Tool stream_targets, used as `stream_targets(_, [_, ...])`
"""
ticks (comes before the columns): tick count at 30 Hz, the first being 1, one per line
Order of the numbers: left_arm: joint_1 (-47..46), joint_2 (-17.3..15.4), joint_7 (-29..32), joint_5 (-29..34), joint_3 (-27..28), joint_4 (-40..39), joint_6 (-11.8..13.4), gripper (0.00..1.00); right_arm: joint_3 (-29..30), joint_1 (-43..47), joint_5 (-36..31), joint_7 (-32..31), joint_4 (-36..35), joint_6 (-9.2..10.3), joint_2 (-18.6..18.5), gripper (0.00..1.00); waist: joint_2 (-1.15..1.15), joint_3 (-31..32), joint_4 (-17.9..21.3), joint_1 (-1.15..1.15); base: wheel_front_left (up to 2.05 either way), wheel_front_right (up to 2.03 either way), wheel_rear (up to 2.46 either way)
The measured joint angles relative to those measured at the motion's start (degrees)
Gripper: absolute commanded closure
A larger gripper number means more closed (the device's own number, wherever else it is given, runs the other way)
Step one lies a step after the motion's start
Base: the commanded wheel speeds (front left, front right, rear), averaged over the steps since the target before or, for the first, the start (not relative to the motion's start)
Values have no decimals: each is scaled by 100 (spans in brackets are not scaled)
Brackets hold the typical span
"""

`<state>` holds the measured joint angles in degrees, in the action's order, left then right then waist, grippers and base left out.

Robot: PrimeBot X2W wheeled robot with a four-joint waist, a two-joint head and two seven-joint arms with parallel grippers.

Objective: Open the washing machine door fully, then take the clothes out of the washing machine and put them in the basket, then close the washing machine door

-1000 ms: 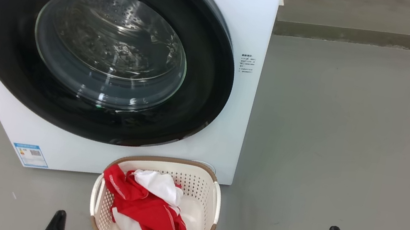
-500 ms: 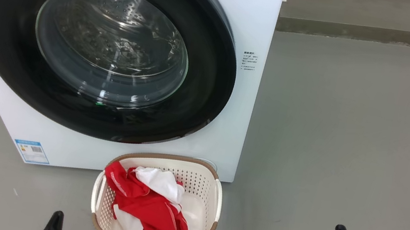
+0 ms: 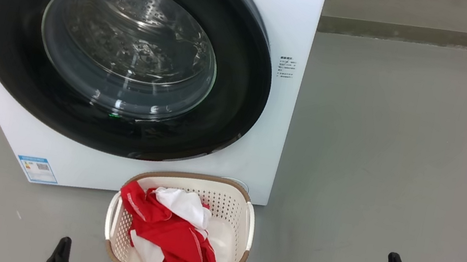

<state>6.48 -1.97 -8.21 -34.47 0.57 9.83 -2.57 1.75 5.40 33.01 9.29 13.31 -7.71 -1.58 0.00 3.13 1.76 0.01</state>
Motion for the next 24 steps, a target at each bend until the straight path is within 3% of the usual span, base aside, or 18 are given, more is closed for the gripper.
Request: stream_targets(24, [-261,-1,391,-1515,102,153,-101,100,135,-248,1628,-404,49,1,-26,100,0,-89,-47,0,0,0,0])
